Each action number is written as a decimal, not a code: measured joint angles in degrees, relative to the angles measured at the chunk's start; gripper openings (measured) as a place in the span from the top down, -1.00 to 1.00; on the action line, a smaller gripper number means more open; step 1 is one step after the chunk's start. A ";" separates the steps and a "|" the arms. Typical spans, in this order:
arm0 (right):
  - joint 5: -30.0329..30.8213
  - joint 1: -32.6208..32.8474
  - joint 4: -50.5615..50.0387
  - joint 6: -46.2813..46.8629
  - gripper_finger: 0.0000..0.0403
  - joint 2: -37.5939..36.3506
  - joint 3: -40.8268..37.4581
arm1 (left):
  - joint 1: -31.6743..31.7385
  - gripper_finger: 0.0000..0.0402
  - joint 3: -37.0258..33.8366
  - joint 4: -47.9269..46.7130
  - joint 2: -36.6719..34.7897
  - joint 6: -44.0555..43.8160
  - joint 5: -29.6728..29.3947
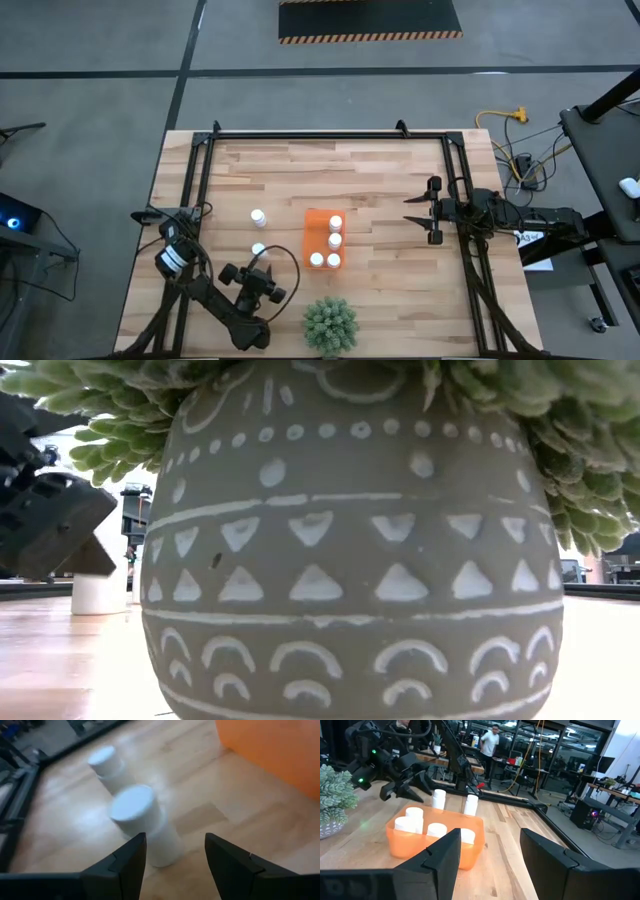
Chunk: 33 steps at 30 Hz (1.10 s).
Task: Pick and place pill bottles into a basket
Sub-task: Put the white pill bottle into the orange bin
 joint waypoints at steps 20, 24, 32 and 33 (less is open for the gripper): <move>0.00 -0.02 -0.02 -0.02 0.04 0.00 -0.02 | -0.60 0.08 -0.07 7.53 0.17 -2.94 -6.27; 0.00 0.01 -0.01 0.00 0.04 0.00 -0.02 | -0.99 0.08 0.02 3.23 0.20 -7.55 -6.02; 0.00 0.00 -0.01 0.00 0.04 0.00 0.00 | -2.44 0.08 0.98 0.10 0.20 -8.78 -1.19; 0.00 -0.02 0.00 -0.01 0.04 0.00 -0.02 | -2.91 0.08 0.97 0.06 0.20 -9.10 -1.07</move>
